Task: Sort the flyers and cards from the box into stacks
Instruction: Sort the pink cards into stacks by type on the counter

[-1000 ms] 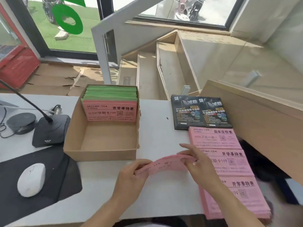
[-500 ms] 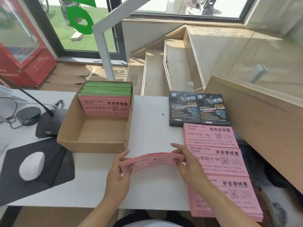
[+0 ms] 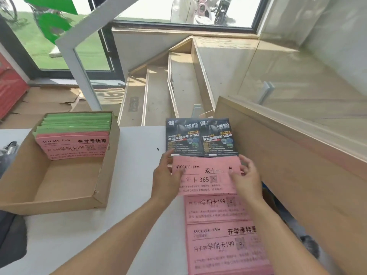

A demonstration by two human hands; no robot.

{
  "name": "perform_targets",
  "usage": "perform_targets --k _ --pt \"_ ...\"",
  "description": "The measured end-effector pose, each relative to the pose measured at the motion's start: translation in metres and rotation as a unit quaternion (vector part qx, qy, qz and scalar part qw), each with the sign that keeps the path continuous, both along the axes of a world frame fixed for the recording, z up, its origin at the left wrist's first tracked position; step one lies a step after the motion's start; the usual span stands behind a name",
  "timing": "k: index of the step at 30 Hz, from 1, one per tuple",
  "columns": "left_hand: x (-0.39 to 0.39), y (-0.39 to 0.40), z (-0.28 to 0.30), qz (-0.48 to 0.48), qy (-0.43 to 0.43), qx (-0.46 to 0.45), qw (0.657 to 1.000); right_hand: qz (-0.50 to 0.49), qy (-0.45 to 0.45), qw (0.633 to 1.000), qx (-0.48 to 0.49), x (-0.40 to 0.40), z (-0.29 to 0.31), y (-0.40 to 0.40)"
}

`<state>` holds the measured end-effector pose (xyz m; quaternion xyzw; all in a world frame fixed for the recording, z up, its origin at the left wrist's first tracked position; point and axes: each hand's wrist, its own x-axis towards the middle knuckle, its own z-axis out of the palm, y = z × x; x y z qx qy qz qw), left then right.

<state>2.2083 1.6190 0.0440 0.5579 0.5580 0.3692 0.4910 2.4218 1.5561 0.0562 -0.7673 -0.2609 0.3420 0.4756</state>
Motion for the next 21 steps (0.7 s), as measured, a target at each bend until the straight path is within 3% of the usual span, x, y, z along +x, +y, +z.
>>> perform_targets --k 6,15,21 --pt "0.044 0.034 -0.018 0.011 0.045 -0.013 0.999 0.013 -0.101 0.994 -0.042 0.034 -0.02 0.031" --pt "0.042 0.025 -0.032 0.044 0.094 -0.031 0.994 0.057 -0.219 0.971 -0.073 0.042 -0.039 0.027" --pt "0.048 0.011 -0.023 0.03 0.048 -0.13 0.99 0.094 -0.184 0.972 -0.111 0.037 -0.04 0.026"
